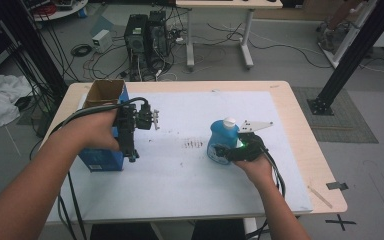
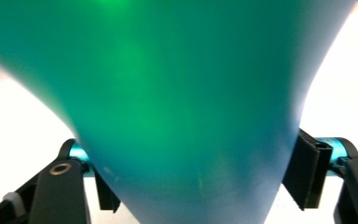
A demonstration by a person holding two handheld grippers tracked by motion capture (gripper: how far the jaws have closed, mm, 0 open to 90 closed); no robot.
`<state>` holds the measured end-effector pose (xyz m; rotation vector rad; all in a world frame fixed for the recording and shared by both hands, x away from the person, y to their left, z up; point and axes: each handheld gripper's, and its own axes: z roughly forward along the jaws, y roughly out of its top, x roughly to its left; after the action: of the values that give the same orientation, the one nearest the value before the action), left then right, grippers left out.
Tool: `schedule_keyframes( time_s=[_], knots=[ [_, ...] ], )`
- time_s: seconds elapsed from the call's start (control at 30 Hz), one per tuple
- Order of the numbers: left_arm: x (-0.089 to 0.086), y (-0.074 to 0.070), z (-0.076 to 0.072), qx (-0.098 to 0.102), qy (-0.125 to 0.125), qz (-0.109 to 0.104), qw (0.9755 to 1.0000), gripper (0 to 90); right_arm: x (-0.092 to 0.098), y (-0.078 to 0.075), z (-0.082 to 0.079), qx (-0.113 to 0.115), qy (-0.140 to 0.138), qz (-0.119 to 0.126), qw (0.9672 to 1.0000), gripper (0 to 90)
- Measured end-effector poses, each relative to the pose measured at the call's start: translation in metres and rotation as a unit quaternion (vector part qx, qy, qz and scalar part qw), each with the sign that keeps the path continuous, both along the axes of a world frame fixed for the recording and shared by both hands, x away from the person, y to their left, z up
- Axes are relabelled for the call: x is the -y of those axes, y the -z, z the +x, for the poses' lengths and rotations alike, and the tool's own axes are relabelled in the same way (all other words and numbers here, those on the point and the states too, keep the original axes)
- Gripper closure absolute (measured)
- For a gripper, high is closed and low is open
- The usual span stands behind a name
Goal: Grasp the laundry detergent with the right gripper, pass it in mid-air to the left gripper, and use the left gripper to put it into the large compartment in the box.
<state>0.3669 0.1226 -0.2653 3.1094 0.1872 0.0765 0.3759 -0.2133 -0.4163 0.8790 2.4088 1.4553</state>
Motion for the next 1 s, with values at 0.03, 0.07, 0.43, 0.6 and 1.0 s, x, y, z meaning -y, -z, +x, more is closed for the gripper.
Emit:
schedule_keyframes(
  time_s=[0.03,0.07,0.43,0.6,1.0],
  knots=[
    [0.0002,-0.0001,-0.0001,0.000,0.001,-0.001,1.0000,1.7,-0.0004,-0.0001,-0.0005,0.000,0.001,-0.003,1.0000,28.6],
    [0.0004,-0.0001,-0.0001,0.001,0.001,-0.002,1.0000,1.7,-0.0006,0.0000,-0.0007,0.004,0.000,-0.005,1.0000,29.3],
    [0.0014,0.0013,0.0004,0.001,0.002,0.001,1.0000,1.7,-0.0017,0.0002,-0.0011,0.011,0.000,-0.008,0.9999,33.8],
    [0.0024,0.0014,0.0006,0.002,0.001,0.002,1.0000,1.7,-0.0019,0.0002,-0.0013,0.014,-0.002,-0.008,0.9999,35.6],
    [0.0039,0.0024,0.0012,0.001,0.002,0.003,1.0000,1.7,-0.0019,0.0004,-0.0014,0.013,-0.008,-0.005,0.9999,39.1]
  ],
)
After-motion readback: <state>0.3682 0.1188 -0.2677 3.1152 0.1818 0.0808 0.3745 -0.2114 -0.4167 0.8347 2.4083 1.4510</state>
